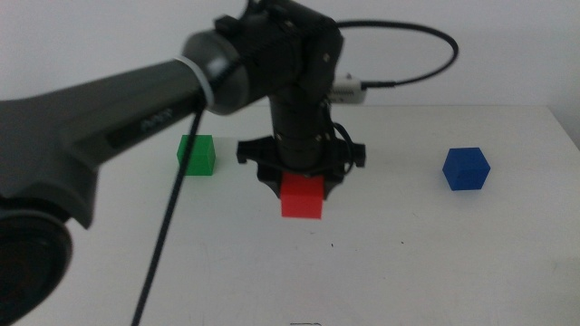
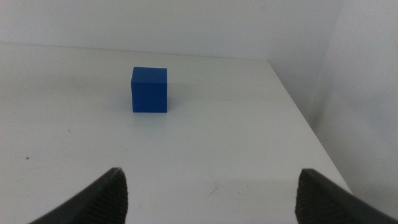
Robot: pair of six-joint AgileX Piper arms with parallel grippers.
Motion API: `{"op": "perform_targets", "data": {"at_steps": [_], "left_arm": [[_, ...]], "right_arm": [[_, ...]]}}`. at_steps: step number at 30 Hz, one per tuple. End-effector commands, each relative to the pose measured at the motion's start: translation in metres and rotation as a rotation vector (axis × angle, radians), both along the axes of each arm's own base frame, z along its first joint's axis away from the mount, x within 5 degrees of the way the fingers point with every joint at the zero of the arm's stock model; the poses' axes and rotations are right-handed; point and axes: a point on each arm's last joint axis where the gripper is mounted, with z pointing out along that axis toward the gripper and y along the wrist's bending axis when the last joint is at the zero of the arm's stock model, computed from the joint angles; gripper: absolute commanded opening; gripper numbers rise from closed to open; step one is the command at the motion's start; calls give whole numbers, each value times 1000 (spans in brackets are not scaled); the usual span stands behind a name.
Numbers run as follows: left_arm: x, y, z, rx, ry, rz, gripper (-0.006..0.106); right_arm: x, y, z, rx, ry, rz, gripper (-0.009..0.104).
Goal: Stack red cubes first, then green, then blue cubes in a specific spot.
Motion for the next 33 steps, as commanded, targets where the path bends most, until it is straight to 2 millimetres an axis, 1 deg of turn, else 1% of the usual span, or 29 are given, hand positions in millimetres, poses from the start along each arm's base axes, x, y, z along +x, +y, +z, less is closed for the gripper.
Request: {"op": "perform_targets", "data": {"at_steps": [1, 5, 12, 19, 26, 29, 33], "left_arm": [[-16, 0, 24, -11, 17, 5, 27], [-22, -11, 19, -24, 46, -11, 27], [-27, -15, 14, -30, 78, -10, 27], [-33, -10, -12, 6, 140, 31, 27], [-38, -14, -42, -68, 173, 62, 27], [-37, -15, -50, -98, 150, 64, 27], [-31, -17, -50, -126, 76, 39, 27]], "right_arm": [[0, 0, 11, -30, -101, 4, 94], [0, 0, 11, -30, -101, 4, 94], [0, 0, 11, -30, -101, 4, 94], [0, 0, 11, -30, -101, 4, 94], [0, 0, 11, -30, -101, 4, 94], [0, 0, 11, -30, -101, 4, 94], [0, 0, 11, -30, -101, 4, 94]]}}
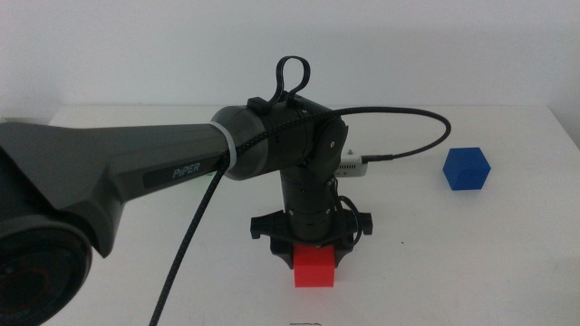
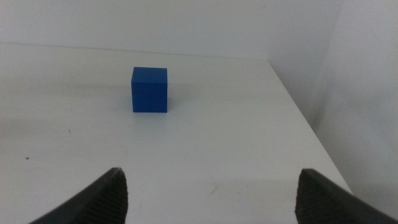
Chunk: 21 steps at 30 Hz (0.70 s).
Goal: Stack red cubes first, then green, then blue cubes in a specific spot.
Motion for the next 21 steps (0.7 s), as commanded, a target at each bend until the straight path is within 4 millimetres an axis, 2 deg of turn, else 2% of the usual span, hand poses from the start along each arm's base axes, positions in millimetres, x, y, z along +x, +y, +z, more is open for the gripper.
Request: {"op": "perform_targets", "data": {"at_steps": [1, 6, 9, 12, 21], "left_arm": [[4, -1, 32, -89, -105, 1, 27], [22, 5, 40, -110, -59, 58, 27], [33, 1, 45, -53, -51, 33, 27], [45, -10, 39, -26, -36, 12, 27], [54, -18, 34, -24, -38, 2, 27]], "right_arm": [[0, 0, 11, -30, -101, 4, 94], [0, 0, 11, -30, -101, 4, 94], [0, 0, 11, -30, -101, 4, 94], [0, 0, 11, -30, -101, 4, 94], [0, 0, 11, -30, -101, 4, 94]]}}
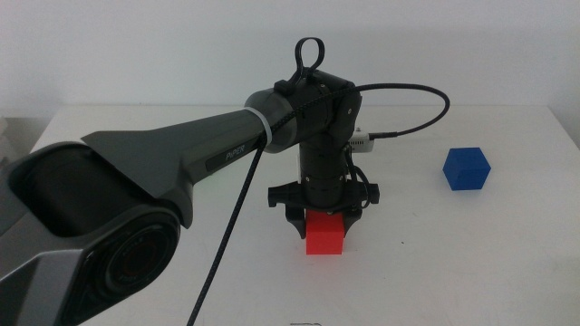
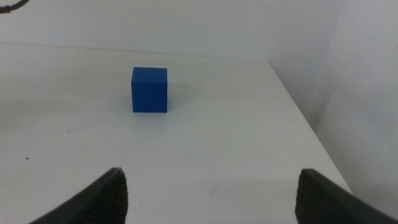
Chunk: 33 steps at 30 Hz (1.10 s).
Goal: Stack red cubes first, then green, then blue cubes in a specific spot.
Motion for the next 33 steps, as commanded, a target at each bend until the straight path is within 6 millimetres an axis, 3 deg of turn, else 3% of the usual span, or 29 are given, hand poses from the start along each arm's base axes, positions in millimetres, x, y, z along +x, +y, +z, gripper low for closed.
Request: {"op": "perform_targets", "data": {"at_steps": [1, 26, 33], "left_arm": [[-4, 2, 40, -39, -57, 1, 27], [0, 5, 22, 32, -47, -22, 27], [-1, 6, 22, 38, -44, -30, 36]], "right_arm": [[0, 0, 11, -30, -101, 4, 94], [0, 0, 11, -30, -101, 4, 94], [0, 0, 11, -30, -101, 4, 94]]}}
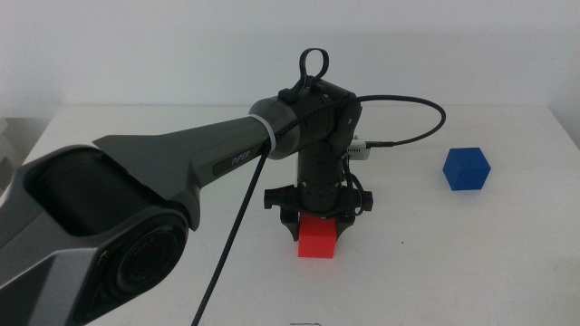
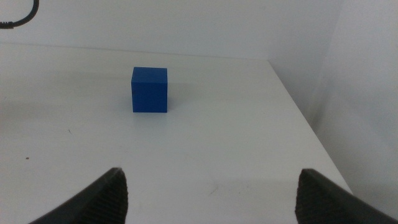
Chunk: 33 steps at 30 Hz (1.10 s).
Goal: Stack red cubes first, then green, then blue cubes in a specific spot.
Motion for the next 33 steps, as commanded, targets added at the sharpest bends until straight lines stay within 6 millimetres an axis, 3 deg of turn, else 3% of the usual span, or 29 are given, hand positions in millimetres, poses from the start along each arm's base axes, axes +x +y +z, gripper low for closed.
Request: {"op": "perform_targets", "data": {"at_steps": [1, 14, 21, 33], "left_arm": [[-4, 3, 35, -21, -34, -7, 38], [-5, 3, 36, -24, -30, -23, 94], [-11, 3, 54, -68, -27, -55, 94], [-28, 21, 130, -150, -149, -62, 94]], "right_arm": [[0, 0, 11, -30, -101, 4, 94], [0, 0, 11, -30, -101, 4, 94], [0, 0, 11, -30, -101, 4, 94], [0, 0, 11, -30, -101, 4, 94]]}}
